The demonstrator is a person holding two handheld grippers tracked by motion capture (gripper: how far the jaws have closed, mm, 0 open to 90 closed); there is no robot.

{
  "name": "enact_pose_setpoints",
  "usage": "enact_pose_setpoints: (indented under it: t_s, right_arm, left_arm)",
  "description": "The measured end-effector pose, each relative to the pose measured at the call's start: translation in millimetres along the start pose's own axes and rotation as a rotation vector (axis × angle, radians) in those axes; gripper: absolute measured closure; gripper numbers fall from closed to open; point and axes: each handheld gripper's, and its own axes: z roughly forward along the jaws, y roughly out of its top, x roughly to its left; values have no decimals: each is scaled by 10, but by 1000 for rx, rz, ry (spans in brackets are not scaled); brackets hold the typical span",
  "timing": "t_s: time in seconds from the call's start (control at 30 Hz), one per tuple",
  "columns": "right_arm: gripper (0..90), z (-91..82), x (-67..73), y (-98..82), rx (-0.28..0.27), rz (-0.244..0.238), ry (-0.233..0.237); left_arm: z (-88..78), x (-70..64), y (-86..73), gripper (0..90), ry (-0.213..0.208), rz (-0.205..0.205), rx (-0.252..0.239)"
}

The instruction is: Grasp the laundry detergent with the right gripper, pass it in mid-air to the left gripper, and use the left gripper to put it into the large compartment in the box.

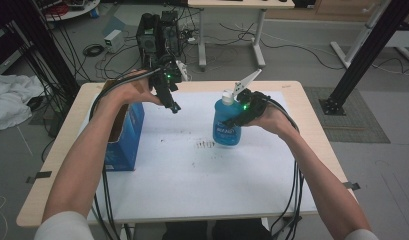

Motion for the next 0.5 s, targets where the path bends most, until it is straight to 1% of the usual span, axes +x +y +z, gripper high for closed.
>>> enact_pose_setpoints:
  t_s: [0.07,0.1,0.13,0.2,0.23,0.3,0.33,0.37,0.4,0.43,0.47,0.5]
  right_arm:
    - [454,4,40,39,-3,-28,26]
    - [454,6,58,54,-4,-26,34]
    - [454,0,87,67,9,-15,46]
    - [453,15,118,91,10,-32,57]
    - [452,27,132,103,9,-47,62]
    - [452,44,168,120,14,-50,65]
    - [452,55,177,128,16,-51,72]
    - [453,71,176,136,10,-74,79]
    - [453,74,203,144,27,-53,82]
    - [453,98,200,155,17,-74,83]
    - [452,108,215,164,22,-81,81]
    - [453,126,214,172,21,-93,82]
  left_arm:
    - [-59,-71,72,174,-17,12,-27]
    - [-88,-100,105,174,-27,21,-43]
    - [-116,-133,134,174,-28,26,-53]
    - [-158,-183,182,174,-28,45,-72]
    - [-172,-207,202,174,-32,43,-76]
    - [-187,-266,245,174,-26,48,-75]
    - [-190,-297,269,174,-30,51,-73]
    - [-188,-328,294,173,-34,56,-74]
    - [-185,-359,323,171,-42,64,-69]
    - [-181,-394,351,171,-45,67,-66]
    - [-181,-426,378,171,-46,71,-67]
    - [-180,-459,402,171,-50,67,-71]
